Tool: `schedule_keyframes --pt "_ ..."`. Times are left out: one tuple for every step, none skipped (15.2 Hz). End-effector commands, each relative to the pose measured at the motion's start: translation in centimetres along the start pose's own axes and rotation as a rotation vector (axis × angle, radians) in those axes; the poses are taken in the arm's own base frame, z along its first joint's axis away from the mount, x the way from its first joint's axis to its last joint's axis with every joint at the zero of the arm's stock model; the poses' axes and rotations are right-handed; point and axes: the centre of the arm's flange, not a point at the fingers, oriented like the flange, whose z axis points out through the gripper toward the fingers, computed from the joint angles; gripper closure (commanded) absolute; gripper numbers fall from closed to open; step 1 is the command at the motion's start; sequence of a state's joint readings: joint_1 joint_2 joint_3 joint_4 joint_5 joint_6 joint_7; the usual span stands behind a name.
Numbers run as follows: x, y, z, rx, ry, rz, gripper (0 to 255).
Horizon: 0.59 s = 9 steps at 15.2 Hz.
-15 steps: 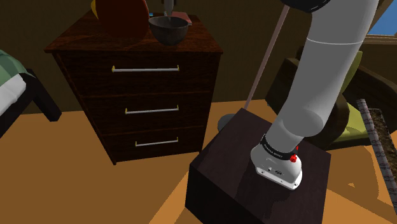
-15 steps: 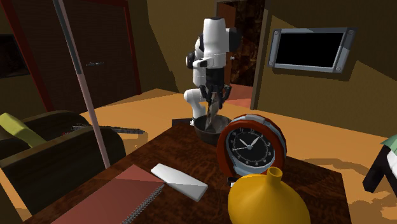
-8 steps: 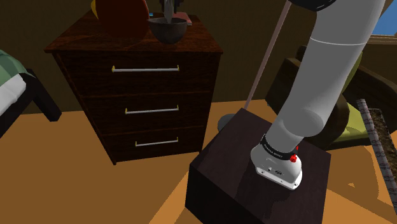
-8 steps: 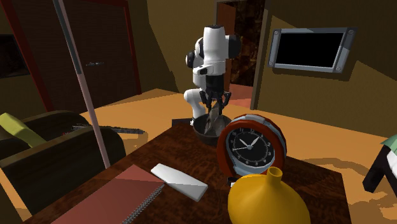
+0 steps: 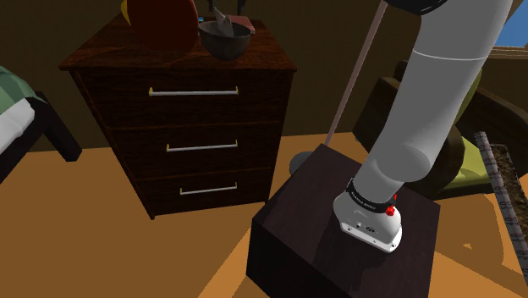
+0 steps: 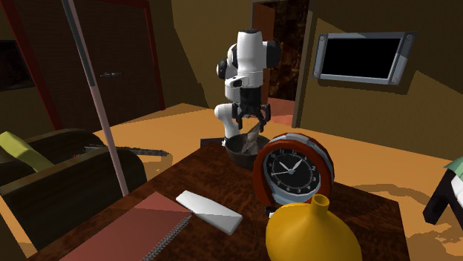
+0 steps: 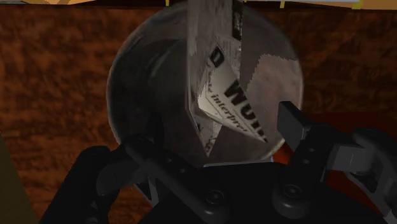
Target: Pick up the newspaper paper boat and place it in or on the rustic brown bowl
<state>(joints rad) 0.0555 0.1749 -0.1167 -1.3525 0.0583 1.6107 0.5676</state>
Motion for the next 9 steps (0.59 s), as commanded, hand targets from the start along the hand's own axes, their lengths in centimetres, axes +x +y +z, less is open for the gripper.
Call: schedule_keyframes --pt "0.0 0.0 0.0 0.0 0.0 0.0 0" --pt "0.0 0.0 0.0 0.0 0.0 0.0 0" --pt "0.0 0.0 0.0 0.0 0.0 0.0 0" --pt "0.0 0.0 -1.3 0.0 0.0 0.0 0" --pt "0.0 0.0 -2.6 0.0 0.0 0.0 0" --pt "0.0 0.0 -4.0 0.0 0.0 0.0 0" --pt "0.0 0.0 -5.0 0.0 0.0 0.0 0" --pt "0.0 0.0 -5.0 0.0 0.0 0.0 0" --pt "0.0 0.0 -5.0 0.0 0.0 0.0 0"
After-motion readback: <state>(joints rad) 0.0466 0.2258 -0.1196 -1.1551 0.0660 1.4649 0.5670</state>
